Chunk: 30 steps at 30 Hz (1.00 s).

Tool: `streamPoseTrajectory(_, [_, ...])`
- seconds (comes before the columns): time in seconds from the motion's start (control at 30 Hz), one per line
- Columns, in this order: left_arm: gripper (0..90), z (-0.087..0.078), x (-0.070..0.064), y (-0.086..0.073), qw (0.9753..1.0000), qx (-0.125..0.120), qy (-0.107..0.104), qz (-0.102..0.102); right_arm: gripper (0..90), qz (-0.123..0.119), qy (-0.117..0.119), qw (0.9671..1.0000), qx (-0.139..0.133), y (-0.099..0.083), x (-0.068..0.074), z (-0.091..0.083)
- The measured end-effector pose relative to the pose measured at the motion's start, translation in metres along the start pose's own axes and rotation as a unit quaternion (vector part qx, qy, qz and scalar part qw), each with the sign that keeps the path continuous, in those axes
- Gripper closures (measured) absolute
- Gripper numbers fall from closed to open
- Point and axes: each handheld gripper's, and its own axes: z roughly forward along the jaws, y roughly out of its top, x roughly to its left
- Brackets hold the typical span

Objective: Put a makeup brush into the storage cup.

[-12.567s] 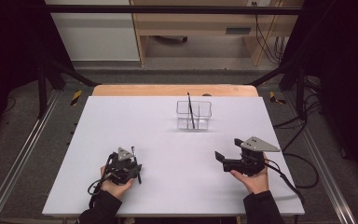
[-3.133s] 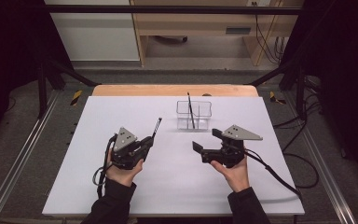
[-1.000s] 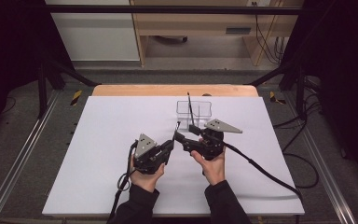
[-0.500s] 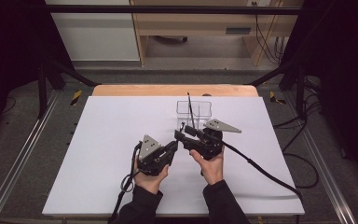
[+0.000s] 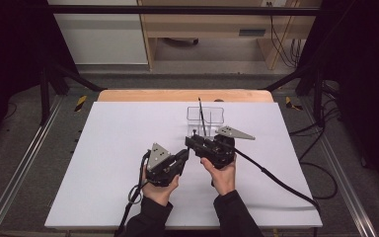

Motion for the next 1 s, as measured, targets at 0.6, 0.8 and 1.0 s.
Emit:
streamPoseTrajectory(0.6, [83.4, -0.0012, -0.0003, 0.0006, 1.0, -0.003, 0.004, 0.001, 83.1, 0.026, 0.025, 0.9993, 0.007, -0.0004, 0.0001, 0.0014])
streamPoseTrajectory(0.8, [83.3, -0.0016, -0.0001, 0.0009, 1.0, -0.003, 0.001, 0.004, 83.7, 0.025, 0.03, 0.9992, 0.005, -0.0004, 0.0007, 0.0007])
streamPoseTrajectory(1.0, [78.3, -0.0019, 0.004, 0.0029, 1.0, 0.003, -0.005, 0.008, 83.7, 0.018, 0.032, 0.9993, 0.004, -0.0009, 0.0007, 0.0007])
